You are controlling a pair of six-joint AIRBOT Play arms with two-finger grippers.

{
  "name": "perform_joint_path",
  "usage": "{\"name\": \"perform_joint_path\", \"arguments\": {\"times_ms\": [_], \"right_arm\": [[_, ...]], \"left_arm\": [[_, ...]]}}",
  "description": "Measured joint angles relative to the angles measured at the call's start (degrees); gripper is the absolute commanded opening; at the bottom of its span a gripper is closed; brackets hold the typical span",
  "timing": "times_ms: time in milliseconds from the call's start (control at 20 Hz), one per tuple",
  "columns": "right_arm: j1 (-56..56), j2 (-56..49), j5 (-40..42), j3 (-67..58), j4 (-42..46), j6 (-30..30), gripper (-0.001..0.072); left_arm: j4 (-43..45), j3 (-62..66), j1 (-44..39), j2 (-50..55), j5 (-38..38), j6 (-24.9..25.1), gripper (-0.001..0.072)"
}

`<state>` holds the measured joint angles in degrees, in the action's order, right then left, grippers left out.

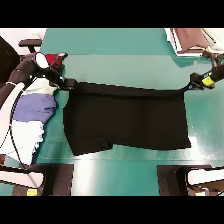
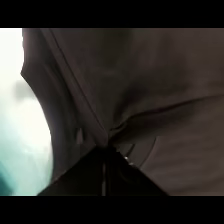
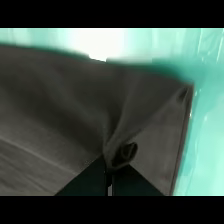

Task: Fold the shirts.

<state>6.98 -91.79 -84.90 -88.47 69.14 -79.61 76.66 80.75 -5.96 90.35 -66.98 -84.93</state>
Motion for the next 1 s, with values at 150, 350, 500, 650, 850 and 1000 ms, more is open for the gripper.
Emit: {"name": "perform_joint_path", "arguments": {"times_ms": [150, 350, 500, 650, 850, 1000], "right_arm": [[0.0, 2.6, 2.7, 7.3, -0.1, 0.3, 0.0440], [0.8, 5.2, 2.1, 10.3, -0.5, 0.4, 0.0440], [2.2, 10.7, 0.2, 13.5, -0.6, 0.8, 0.0439], [3.9, 17.7, -0.3, 18.6, -0.6, 1.0, 0.0439], [4.9, 25.0, 0.7, 24.7, -1.3, 1.2, 0.0439], [5.1, 27.4, 1.4, 26.6, -3.9, 1.6, 0.0439]], "left_arm": [[-0.2, -2.7, 0.2, 0.0, -0.7, -0.1, 0.0510], [0.5, -3.7, 0.1, -2.5, -3.9, -0.4, 0.0492], [2.7, -8.5, 0.2, -10.0, -6.8, -0.7, 0.0492], [3.2, -19.8, 0.1, -20.9, -8.2, -3.0, 0.0491], [0.6, -36.8, 0.1, -34.3, -8.1, -7.0, 0.0491], [-3.9, -46.3, 0.2, -39.2, -5.9, -8.5, 0.0491]]}}
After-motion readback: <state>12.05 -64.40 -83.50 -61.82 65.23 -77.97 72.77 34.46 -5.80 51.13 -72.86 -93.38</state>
